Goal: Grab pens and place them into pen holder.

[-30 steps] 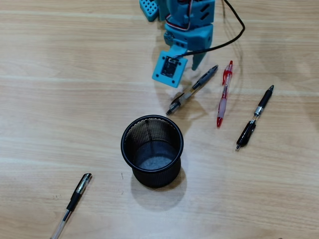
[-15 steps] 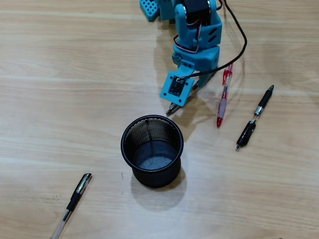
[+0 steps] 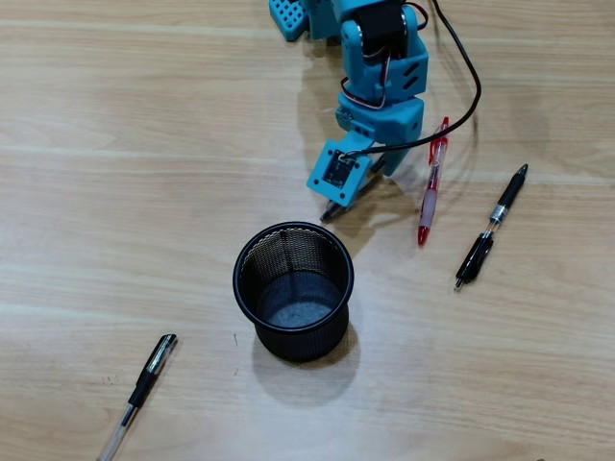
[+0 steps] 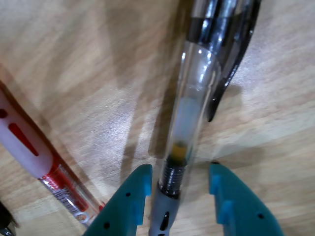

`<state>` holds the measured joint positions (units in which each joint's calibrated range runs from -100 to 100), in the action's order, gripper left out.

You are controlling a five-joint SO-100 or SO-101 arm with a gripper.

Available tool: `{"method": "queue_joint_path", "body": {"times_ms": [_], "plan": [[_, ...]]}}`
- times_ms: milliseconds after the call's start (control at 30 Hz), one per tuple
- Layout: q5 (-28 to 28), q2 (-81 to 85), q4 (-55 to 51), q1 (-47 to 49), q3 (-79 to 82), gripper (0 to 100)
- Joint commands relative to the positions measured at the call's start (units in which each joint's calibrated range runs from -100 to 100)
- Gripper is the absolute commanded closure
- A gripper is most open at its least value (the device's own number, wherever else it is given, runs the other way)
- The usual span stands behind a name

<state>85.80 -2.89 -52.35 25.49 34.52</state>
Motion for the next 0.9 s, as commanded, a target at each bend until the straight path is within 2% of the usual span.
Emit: {"method": "queue_joint_path", "body": {"times_ms": [0,133,533,733,867], "plan": [[0.38,-0.81,-0.18,0.35,1.41,94],[0.38,-0.64,-0.18,0.35,1.41,98],[-0.41,2.76,-0.36,0.44,2.23,98],[-3.39,12.36,-0.45,-2.03,7.66,98],[-11.35,23.40,-0.27,-9.35,10.73,98]]}}
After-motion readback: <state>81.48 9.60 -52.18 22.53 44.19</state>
